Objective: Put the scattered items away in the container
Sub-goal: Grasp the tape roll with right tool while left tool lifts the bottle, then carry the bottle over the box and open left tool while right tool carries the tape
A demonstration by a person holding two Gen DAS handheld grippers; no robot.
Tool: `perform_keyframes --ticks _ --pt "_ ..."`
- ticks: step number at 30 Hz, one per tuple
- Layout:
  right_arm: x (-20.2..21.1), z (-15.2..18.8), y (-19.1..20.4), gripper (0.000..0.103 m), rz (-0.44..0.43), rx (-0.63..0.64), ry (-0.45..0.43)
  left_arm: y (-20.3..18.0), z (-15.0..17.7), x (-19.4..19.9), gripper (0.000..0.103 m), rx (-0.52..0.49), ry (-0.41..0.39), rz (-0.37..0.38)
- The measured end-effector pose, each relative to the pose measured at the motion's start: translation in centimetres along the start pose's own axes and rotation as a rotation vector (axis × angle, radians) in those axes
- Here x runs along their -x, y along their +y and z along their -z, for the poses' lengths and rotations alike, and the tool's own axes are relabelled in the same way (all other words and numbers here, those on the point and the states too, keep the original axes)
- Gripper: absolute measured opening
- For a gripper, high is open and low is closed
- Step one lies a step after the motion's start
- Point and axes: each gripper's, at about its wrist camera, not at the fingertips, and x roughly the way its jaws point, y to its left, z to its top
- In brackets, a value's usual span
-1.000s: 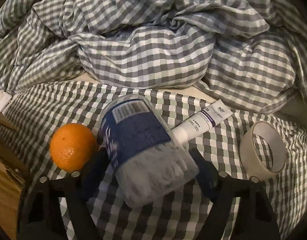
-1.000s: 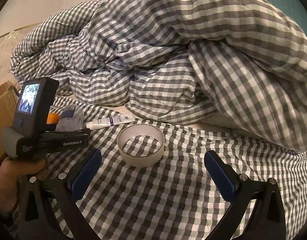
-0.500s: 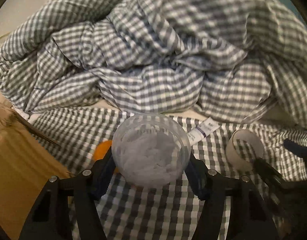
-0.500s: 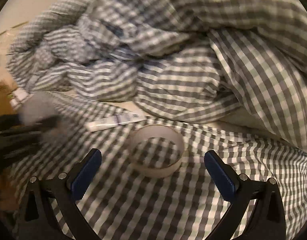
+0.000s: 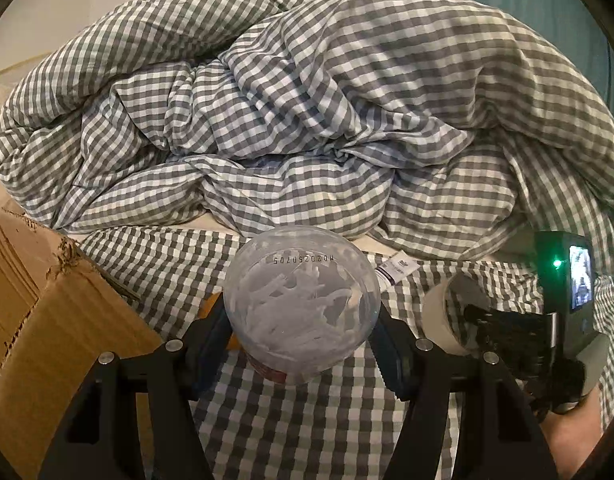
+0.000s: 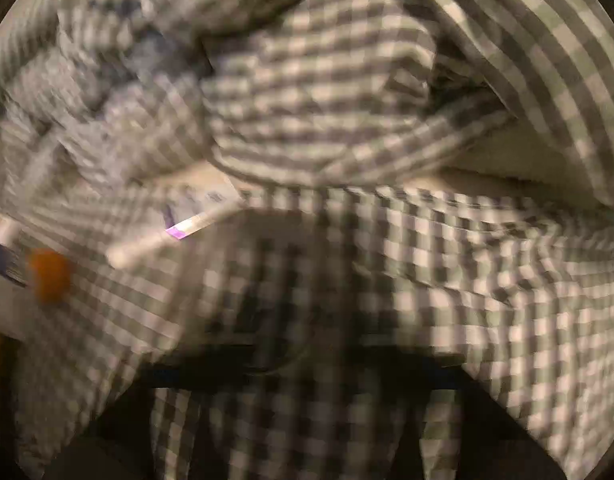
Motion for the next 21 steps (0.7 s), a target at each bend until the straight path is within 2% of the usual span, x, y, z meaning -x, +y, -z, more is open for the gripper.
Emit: perform_keyframes --ticks 5,12,17,21 --pt "0.8 0.3 -0.4 0.006 -0.028 -0.015 -0.021 -0.3 0.5 0.4 0.066 -0.015 0.005 0.001" --pt "4.1 1.6 -0.9 0.005 -0.055 -0.038 -0.064 -0.2 -0.1 2.7 0.066 -0.020 -0.018 -0.002" --pt "8.7 2.2 -0.3 0.005 -0.055 -0.040 -0.122 -0.1 -1.3 6.8 0.066 -0.020 -0.059 0.002" --pt "14.0 2.9 1.1 0.005 -0.055 -0.015 -0.185 0.3 -2.0 10.4 0.066 -0.021 -0.091 0.004"
